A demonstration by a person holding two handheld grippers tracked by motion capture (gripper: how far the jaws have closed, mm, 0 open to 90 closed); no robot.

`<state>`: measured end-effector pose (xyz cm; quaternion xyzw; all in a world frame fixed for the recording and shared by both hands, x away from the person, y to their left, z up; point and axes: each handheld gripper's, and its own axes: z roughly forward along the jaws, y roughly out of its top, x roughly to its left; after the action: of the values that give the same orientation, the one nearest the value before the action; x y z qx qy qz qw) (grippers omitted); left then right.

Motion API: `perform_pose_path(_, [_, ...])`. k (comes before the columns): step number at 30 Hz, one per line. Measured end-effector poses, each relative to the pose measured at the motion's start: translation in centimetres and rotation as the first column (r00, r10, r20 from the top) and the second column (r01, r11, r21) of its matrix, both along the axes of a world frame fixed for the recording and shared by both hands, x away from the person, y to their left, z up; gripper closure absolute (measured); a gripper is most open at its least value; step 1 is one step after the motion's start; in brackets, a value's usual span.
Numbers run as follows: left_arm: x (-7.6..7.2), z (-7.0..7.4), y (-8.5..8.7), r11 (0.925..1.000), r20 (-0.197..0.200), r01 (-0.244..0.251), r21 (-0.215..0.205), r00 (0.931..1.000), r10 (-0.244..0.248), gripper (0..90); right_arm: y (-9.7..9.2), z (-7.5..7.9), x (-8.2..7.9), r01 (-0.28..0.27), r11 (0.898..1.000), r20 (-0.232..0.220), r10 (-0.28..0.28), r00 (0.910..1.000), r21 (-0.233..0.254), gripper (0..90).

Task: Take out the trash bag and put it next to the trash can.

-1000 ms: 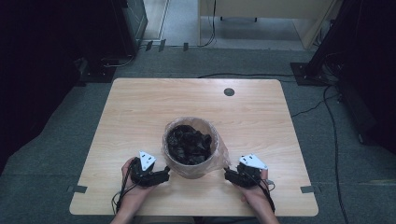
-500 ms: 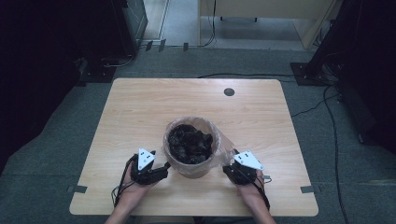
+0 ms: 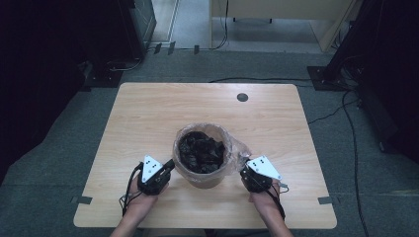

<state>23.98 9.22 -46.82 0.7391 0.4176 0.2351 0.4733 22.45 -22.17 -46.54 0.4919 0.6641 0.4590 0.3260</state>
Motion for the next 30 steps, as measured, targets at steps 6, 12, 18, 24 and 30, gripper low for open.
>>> perform_pose_path(6, [-0.5, 2.3, 0.2, 0.9998, 0.045, -0.006, -0.020, 0.9990, 0.007, 90.0, 0.4, 2.3, -0.2, -0.010, 1.000, 0.058, 0.010, 0.9983, 0.008, 86.9])
perform_pose_path(12, [0.0, 0.1, 0.1, 0.9934, -0.064, -0.093, 0.066, 0.9932, 0.097, 65.8, 0.6, 3.0, -0.1, -0.018, 1.000, 0.062, 0.017, 0.9979, 0.011, 86.6])
perform_pose_path(18, [-0.7, -2.2, 0.1, 0.9962, -0.169, 0.023, 0.085, 0.9855, -0.008, 34.0, 0.3, 2.2, -0.1, -0.008, 1.000, 0.034, 0.008, 0.9994, 0.012, 86.1])
perform_pose_path(24, [-0.9, -2.0, 0.9, 0.9956, -0.139, 0.072, 0.060, 0.9882, -0.063, 28.4, 0.8, 0.1, -0.2, -0.023, 1.000, -0.028, 0.023, 0.9994, -0.006, 86.1])
perform_pose_path(30, [-1.0, -1.4, -0.2, 0.9825, -0.078, 0.156, 0.102, 0.9859, -0.148, 26.5, 1.6, -0.8, -0.2, -0.037, 0.999, -0.049, 0.037, 0.9981, 0.000, 85.5])
